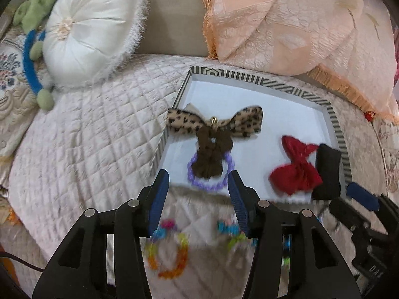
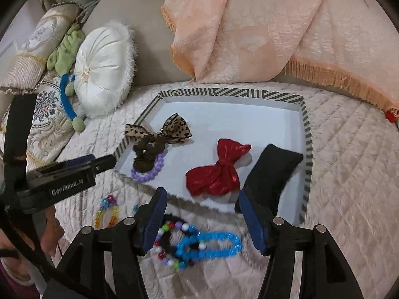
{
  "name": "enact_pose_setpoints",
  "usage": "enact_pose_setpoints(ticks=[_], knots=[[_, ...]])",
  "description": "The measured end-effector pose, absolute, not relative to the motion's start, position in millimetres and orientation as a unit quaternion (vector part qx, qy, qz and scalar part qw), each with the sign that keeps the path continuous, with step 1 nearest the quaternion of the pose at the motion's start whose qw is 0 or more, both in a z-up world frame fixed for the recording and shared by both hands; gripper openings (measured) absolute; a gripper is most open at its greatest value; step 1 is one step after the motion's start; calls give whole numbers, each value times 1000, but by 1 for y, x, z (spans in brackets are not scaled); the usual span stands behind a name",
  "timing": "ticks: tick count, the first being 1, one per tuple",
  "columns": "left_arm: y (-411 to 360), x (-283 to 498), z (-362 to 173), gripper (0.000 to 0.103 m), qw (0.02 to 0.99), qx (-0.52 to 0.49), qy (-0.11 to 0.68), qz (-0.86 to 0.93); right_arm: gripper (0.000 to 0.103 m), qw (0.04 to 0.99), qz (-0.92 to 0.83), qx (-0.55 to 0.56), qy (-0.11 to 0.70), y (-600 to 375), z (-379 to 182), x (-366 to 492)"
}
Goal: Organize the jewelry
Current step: 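Lower the leopard bow into the tray with the left tool while the right tool places the red bow, then withdraw both tools from the tray and open them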
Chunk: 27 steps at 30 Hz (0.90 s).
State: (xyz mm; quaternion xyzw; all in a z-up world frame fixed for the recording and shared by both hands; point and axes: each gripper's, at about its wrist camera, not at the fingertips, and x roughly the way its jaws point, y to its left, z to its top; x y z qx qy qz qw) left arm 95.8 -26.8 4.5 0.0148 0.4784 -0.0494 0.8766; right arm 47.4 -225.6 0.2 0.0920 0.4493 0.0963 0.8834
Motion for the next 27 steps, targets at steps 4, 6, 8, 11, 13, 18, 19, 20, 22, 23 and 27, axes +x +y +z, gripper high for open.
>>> enact_pose_setpoints(ticks=[4,6,8,11,13,18,19,20,22,23,27], knots=[[-19,70,12,49,884,15,465,-41,60,885,98,92,445,-222,7,28],[-16,58,16,49,887,17,460,-41,60,886,98,91,443,-220,10,19],[-14,45,19,49,889,17,456,-36,60,887,99,93,441,-218,13,10],[-11,29,23,49,893,13,449,-34,61,891,96,100,432,-219,19,-4],[-11,22,25,49,893,9,449,-33,62,893,96,104,428,-219,22,-12],[-11,-2,32,49,897,4,440,-34,62,897,93,101,420,-215,31,-32],[-10,-6,33,49,898,3,438,-34,63,898,93,101,419,-215,32,-35],[-10,-8,34,49,898,2,438,-34,63,898,94,102,417,-215,34,-38],[-10,-16,36,49,899,1,436,-36,63,900,94,101,413,-214,38,-44],[-10,-19,37,49,900,2,434,-35,63,901,94,100,412,-213,39,-47],[-10,-30,43,49,906,5,422,-33,64,903,94,98,409,-211,43,-55]])
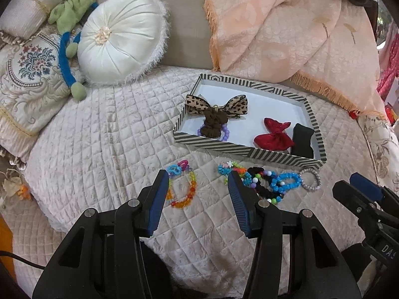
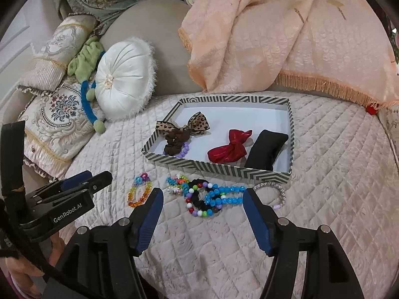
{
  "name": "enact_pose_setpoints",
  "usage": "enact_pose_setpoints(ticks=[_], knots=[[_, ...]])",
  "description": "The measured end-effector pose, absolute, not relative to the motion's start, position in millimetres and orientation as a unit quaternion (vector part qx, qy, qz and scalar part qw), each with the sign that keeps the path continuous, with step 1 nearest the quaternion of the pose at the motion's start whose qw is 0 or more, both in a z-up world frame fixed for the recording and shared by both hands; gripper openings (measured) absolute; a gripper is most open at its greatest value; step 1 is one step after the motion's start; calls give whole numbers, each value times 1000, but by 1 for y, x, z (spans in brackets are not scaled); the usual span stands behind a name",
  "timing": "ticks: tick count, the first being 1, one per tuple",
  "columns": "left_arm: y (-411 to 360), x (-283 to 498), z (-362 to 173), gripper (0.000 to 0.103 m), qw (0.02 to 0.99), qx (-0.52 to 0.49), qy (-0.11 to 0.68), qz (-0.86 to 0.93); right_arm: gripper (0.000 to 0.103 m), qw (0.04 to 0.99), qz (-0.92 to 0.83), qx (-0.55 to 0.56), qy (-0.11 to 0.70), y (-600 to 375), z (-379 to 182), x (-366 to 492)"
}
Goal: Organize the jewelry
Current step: 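Withdraw both tools from the tray and open them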
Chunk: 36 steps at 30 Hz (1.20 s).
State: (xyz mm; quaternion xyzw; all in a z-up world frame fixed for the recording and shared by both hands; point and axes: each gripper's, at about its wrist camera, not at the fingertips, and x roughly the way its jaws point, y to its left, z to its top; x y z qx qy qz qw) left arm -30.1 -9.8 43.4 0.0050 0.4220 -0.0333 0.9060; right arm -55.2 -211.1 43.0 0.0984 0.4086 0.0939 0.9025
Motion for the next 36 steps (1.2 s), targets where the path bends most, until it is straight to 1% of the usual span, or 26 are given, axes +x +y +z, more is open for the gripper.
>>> enact_pose_setpoints(ticks=[13,36], knots=[[-11,-47,50,49,911,10,411,-36,66,904,97,93,406,-206,48,-69],[-12,-44,38,49,904,14,426,-35,67,901,96,88,414,-203,42,-66]])
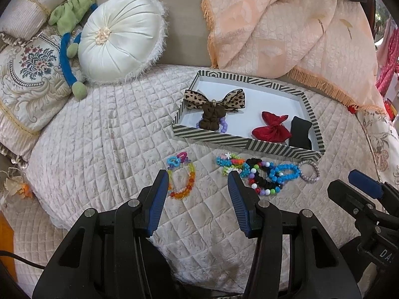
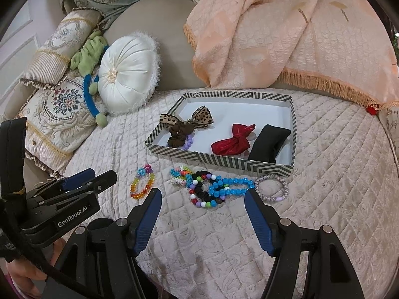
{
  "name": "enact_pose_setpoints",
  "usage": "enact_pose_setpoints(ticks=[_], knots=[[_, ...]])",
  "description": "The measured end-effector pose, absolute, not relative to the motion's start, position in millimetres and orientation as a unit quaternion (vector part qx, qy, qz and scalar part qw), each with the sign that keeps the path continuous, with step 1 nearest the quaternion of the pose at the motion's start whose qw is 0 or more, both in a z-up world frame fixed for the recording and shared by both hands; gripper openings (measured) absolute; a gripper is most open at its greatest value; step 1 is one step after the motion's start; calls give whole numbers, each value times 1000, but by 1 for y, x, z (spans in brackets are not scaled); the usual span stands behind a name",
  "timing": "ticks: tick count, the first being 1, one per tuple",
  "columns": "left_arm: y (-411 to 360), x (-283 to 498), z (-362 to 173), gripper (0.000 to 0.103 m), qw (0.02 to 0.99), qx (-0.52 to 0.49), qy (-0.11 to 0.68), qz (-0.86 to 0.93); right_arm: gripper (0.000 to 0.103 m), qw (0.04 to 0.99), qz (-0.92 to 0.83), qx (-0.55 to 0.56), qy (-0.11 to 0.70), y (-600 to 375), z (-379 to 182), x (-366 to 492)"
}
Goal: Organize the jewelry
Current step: 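Withdraw both tools from the tray and open them, then move the right tool to the grey twisted bracelet while the left tool approaches the orange beaded bracelet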
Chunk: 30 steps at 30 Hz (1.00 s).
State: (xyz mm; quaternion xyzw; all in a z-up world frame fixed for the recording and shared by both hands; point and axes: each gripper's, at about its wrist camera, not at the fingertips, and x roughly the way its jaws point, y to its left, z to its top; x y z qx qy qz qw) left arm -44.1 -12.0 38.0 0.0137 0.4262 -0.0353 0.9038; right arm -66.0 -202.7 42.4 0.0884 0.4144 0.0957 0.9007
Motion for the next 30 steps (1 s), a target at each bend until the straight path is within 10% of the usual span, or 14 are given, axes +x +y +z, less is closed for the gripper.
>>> enact_pose_setpoints(ticks=[30], knots=[[60,6,10,50,858,-96,503,-34,67,881,86,108,453,-233,1,-48]])
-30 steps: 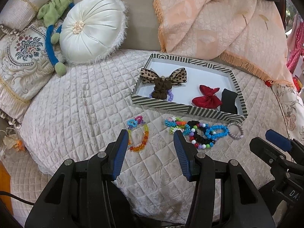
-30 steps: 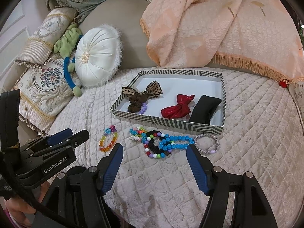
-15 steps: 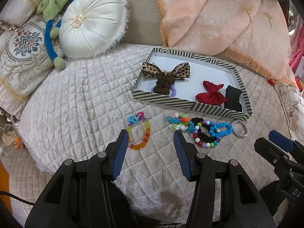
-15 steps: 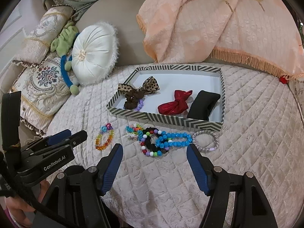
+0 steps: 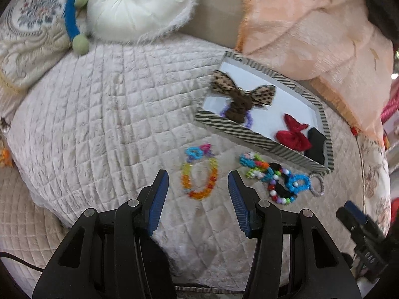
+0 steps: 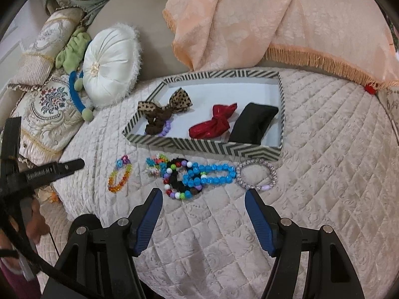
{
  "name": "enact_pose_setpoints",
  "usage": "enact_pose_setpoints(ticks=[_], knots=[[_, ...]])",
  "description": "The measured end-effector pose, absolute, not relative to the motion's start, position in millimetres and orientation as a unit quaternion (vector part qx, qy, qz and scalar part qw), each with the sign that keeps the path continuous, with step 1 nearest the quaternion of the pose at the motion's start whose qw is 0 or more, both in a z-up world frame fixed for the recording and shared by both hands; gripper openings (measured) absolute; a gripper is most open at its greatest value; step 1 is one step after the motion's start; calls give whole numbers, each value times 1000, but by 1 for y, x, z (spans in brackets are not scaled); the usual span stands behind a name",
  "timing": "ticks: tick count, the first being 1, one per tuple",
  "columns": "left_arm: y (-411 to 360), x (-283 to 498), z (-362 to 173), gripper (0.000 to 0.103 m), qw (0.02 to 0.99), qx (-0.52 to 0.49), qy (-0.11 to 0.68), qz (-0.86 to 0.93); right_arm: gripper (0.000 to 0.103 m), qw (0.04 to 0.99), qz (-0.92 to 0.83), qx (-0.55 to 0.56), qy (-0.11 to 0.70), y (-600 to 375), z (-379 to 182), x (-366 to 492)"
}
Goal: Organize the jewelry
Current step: 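Move the right tool to the grey twisted bracelet while the left tool approaches the orange beaded bracelet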
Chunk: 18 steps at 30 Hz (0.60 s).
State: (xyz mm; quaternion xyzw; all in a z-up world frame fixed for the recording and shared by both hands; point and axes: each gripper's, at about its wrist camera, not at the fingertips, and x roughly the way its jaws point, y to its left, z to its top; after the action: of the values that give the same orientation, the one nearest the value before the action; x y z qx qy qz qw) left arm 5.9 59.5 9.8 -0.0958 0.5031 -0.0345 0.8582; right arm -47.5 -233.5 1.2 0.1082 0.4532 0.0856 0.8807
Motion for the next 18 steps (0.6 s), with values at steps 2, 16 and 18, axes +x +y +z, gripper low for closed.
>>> enact_pose_setpoints(ticks=[2,16,18], knots=[[66,10,5,50,854,-103,509,-28,67,876,94,113,460,-232,-6,-46],[66,37,-51,50,820,-84,566,-19,51,858,76,130,491,-257,-40,-24],[64,41,-56,50,819,-80,568,-13,48,858,77,124,492,-257,-40,-18]])
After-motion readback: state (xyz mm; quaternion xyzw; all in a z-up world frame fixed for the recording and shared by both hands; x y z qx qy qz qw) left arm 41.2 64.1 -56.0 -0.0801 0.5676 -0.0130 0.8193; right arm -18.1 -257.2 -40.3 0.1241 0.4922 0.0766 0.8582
